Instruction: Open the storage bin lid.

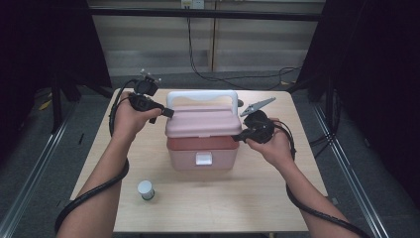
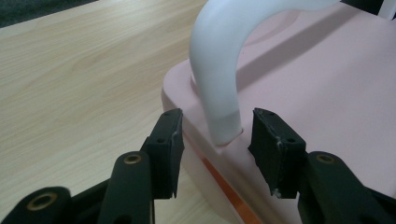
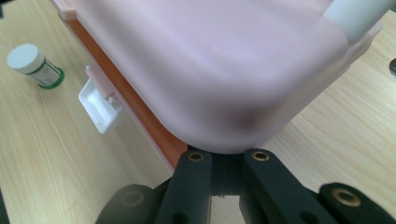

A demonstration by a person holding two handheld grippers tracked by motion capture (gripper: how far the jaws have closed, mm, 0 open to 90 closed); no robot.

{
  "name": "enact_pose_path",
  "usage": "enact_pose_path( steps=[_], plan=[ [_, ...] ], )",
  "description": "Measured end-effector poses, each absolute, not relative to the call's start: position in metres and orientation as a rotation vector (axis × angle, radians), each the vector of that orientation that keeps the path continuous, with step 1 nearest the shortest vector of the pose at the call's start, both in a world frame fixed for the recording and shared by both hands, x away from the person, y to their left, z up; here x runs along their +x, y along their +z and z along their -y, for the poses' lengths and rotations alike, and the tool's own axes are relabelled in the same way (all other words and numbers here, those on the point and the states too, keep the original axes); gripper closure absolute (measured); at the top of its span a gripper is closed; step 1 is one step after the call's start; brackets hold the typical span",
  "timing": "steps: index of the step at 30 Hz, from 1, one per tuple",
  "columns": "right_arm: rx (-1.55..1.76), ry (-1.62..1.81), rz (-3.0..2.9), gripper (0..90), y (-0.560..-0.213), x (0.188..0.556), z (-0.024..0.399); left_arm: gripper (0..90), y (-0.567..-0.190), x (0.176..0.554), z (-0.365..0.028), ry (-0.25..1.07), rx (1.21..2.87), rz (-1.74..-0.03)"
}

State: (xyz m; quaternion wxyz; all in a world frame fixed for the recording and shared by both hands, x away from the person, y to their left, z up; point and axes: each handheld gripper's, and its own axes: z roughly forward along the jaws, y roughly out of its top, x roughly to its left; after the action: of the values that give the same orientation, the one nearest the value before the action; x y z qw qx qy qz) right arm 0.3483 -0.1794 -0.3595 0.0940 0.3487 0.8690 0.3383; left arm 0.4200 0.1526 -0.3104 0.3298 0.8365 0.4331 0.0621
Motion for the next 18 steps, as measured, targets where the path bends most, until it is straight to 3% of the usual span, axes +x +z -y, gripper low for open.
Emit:
enact_pose_path(
  steps=[18],
  plan=[
    [1.039,1.032,-2.561,90.0,-0.348,0.349,0.178,48.2,-0.328,0.403,-0.181,0.137,2.153,-1.169]
  ],
)
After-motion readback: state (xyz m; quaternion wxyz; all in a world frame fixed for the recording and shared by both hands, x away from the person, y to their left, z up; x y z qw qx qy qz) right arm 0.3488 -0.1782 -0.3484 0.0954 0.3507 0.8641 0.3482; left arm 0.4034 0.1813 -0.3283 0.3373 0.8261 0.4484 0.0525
